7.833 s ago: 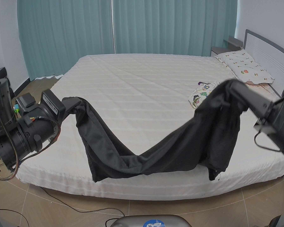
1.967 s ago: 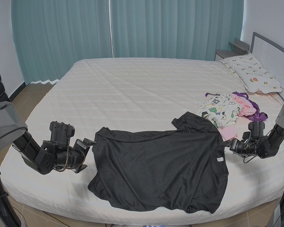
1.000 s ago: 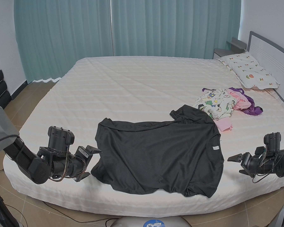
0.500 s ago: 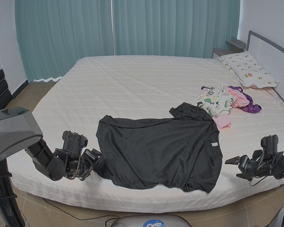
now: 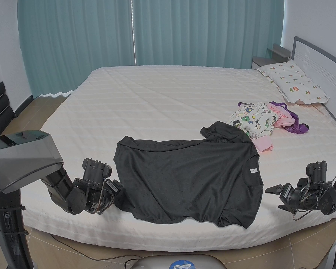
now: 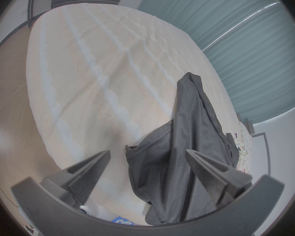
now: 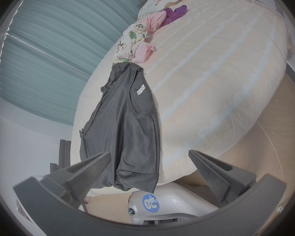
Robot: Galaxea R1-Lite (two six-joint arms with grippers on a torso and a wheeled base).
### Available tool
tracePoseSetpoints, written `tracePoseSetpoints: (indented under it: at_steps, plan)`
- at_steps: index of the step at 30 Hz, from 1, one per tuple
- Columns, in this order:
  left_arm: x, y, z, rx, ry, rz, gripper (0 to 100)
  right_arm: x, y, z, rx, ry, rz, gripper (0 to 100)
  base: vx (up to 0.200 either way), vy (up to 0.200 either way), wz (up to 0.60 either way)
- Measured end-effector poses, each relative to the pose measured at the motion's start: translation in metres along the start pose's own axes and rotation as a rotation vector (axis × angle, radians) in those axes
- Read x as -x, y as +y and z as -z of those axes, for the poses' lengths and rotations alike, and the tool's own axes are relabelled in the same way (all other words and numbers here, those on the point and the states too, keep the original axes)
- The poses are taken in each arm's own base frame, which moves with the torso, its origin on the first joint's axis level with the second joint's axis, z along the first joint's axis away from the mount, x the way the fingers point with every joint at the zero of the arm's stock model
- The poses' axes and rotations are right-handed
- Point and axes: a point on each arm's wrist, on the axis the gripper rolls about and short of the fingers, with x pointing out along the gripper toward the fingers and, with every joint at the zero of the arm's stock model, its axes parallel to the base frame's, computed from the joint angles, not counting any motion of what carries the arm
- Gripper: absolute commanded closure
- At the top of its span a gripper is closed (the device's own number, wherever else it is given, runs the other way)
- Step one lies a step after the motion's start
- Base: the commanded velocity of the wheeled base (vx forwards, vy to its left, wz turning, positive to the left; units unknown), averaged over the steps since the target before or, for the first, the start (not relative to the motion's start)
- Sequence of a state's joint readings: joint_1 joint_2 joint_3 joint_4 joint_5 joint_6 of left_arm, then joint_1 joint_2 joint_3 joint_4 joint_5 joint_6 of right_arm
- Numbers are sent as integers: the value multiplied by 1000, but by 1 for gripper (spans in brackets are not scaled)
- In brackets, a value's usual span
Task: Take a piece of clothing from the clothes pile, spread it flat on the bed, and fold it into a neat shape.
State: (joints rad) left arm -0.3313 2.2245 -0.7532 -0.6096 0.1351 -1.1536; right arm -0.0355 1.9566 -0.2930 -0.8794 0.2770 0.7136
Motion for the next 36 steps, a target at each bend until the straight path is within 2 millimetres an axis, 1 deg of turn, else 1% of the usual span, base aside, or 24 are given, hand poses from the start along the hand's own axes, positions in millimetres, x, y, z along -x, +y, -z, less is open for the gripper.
tracePoseSetpoints:
  at_steps: [6,9,15,18,21,28,33,36]
  plan:
    - [-1,9,7,-29,-5,-49,100,0,-1,1,-5,6,5,0,0,0,0]
    - [2,18,12,-97,9,-84,100,0,-2,2,-3,10,8,0,0,0,0]
    - [21,30,14,-170,30,-129,100,0,-3,8,4,34,15,0,0,0,0]
    - [32,38,16,-232,71,-198,100,-3,-3,12,11,52,21,0,0,0,0]
    - [40,45,16,-258,103,-254,100,-6,-3,16,17,71,26,0,0,0,0]
    - [48,46,10,-267,104,-263,100,-19,4,30,56,122,35,0,0,0,0]
    - [48,46,4,-245,112,-250,100,-33,13,35,82,57,25,0,0,0,0]
    - [47,46,1,-230,134,-231,100,-42,17,41,86,36,12,0,0,0,0]
